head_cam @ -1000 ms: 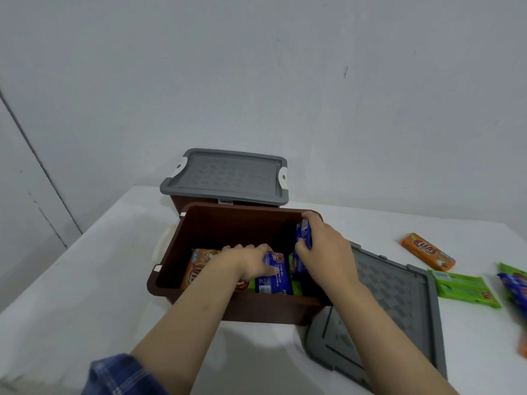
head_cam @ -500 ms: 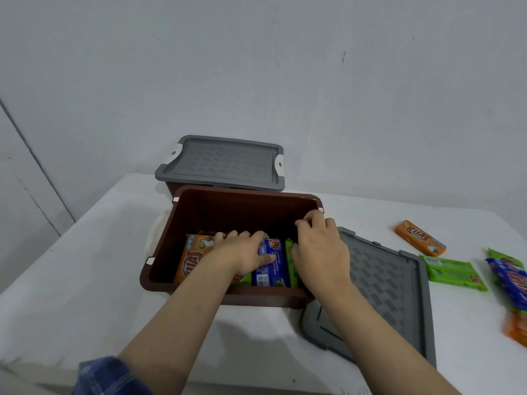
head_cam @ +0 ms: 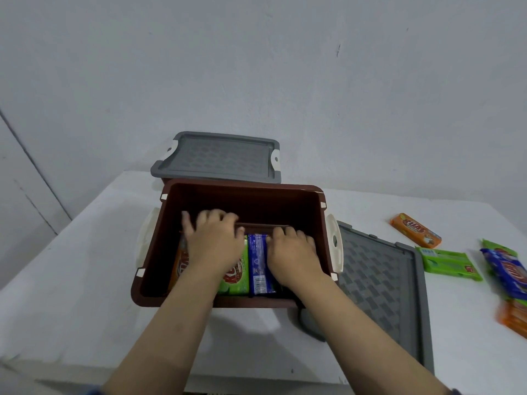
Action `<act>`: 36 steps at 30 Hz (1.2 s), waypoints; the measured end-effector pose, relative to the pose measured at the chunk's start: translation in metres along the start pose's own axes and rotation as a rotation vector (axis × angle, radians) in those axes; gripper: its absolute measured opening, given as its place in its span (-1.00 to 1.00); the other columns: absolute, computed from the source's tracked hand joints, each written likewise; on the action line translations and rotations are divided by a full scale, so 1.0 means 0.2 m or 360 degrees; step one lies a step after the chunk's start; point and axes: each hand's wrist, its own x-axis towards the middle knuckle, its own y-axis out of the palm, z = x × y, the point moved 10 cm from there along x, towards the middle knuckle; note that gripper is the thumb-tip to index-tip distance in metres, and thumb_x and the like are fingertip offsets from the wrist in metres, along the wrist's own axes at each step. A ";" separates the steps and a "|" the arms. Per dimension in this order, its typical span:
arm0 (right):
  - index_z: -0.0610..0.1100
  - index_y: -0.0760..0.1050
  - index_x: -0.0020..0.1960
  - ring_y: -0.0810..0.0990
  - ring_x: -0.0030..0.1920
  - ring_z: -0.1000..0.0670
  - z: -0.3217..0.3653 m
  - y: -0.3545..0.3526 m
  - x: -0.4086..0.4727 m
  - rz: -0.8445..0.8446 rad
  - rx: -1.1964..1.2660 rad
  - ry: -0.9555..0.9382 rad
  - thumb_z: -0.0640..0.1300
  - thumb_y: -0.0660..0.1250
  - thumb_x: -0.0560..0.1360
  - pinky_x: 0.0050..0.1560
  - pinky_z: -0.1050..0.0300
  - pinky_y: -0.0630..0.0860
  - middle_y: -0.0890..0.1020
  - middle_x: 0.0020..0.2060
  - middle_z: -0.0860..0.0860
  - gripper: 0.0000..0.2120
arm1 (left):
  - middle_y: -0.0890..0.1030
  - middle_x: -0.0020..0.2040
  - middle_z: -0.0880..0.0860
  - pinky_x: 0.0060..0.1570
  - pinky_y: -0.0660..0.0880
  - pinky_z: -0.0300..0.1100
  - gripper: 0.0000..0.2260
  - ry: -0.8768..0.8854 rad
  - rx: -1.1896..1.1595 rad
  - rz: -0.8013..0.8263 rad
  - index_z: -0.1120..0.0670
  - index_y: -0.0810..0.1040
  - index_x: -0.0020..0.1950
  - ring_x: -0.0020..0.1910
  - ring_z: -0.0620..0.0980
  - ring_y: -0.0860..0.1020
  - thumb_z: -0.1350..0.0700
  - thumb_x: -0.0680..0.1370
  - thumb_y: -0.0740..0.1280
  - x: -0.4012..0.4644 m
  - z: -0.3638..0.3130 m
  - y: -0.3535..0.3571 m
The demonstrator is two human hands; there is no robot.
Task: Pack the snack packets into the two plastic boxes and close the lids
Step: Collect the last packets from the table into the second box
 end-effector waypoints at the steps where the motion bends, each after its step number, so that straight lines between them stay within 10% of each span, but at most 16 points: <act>1: -0.14 0.39 0.29 0.43 0.27 -0.16 0.00 0.01 0.00 -0.0009 0.0024 -0.0005 0.04 -0.01 0.65 0.28 -0.07 0.30 0.49 0.28 -0.14 -0.62 | 0.36 0.42 0.03 0.43 -0.20 0.23 -0.61 -0.0096 0.0065 0.0104 -0.10 0.36 0.39 0.47 0.10 0.19 -0.17 0.61 0.05 0.00 0.05 0.02; 17: -0.12 0.45 0.32 0.54 0.21 -0.13 -0.04 0.17 0.19 0.0656 0.0101 0.0112 0.20 -0.03 0.64 0.31 -0.09 0.39 0.57 0.20 -0.11 -0.48 | 0.31 0.46 0.15 0.43 0.05 0.25 -0.51 -0.0220 0.0317 0.0992 0.00 0.24 0.48 0.46 0.22 0.18 -0.19 0.62 0.01 0.03 0.05 0.22; 24: -0.11 0.38 -0.37 0.48 -0.40 0.08 -0.15 -0.32 0.06 -0.0495 0.0882 0.0056 -0.05 0.16 0.53 -0.44 0.17 0.32 0.51 -0.44 0.01 -0.68 | 0.52 0.19 0.03 0.19 0.42 0.07 -0.77 0.0075 -0.0549 0.0080 -0.02 0.48 0.21 0.18 0.07 0.46 0.03 0.60 0.14 0.05 -0.26 -0.05; 31: -0.31 0.23 -0.34 0.29 -0.40 -0.04 -0.92 -0.48 -0.36 -0.1155 0.1586 0.0394 -0.13 0.14 0.43 -0.42 -0.01 0.24 0.35 -0.41 -0.30 -0.72 | 0.57 -0.06 -0.11 -0.06 0.42 -0.36 -0.73 0.0460 -0.1339 -0.0252 0.02 0.55 0.00 -0.04 -0.18 0.51 0.33 0.53 0.15 -0.22 -0.91 -0.13; 36: -0.16 0.26 -0.39 0.26 -0.47 0.13 -1.51 -0.34 -0.63 -0.1094 0.1202 0.0675 -0.17 0.19 0.51 -0.47 0.24 0.18 0.33 -0.52 0.04 -0.69 | 0.55 0.03 -0.11 0.03 0.51 -0.15 -0.73 0.0693 -0.1209 -0.0029 0.00 0.53 0.10 0.05 -0.13 0.49 0.28 0.54 0.16 -0.35 -1.42 0.04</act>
